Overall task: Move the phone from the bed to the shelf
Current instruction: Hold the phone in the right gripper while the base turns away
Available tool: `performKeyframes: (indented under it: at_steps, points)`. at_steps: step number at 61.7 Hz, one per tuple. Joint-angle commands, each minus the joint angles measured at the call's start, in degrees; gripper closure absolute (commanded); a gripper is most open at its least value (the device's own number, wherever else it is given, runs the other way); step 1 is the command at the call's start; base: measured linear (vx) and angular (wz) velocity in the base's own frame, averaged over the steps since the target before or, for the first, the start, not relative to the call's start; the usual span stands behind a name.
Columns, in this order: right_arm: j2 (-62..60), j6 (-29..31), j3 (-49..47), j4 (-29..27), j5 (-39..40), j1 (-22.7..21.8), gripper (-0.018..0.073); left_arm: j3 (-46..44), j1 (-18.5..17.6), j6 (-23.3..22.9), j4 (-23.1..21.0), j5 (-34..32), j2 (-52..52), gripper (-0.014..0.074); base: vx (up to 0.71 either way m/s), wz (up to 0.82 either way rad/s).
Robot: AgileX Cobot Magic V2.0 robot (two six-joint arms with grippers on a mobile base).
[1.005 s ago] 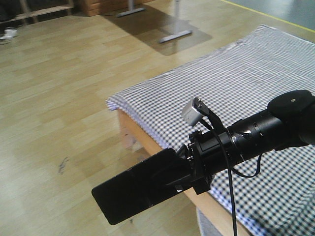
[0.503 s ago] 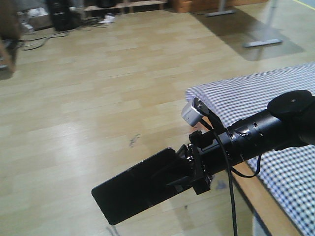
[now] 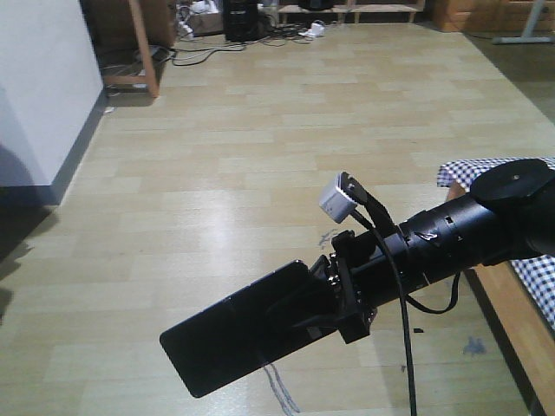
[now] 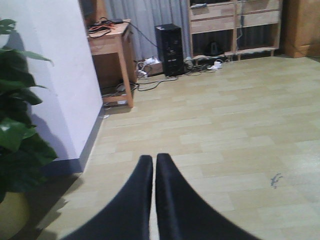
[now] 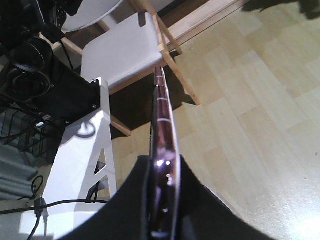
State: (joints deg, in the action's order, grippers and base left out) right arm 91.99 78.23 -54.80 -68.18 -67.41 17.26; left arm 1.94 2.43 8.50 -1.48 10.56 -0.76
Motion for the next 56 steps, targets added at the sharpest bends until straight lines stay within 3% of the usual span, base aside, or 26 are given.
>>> performKeyframes:
  at_steps: [1, 56]
  points:
    - [-2.5, 0.0, -1.3, -4.3, -6.3, -0.2, 0.0561, -1.2, -0.2, -0.3, -0.5, -4.1, -0.8, 0.0595, -0.09, 0.31]
    - [-2.5, 0.0, -1.3, -4.3, -6.3, -0.2, 0.0561, -1.2, -0.2, -0.3, -0.5, -4.1, -0.8, 0.0595, 0.02, -0.01]
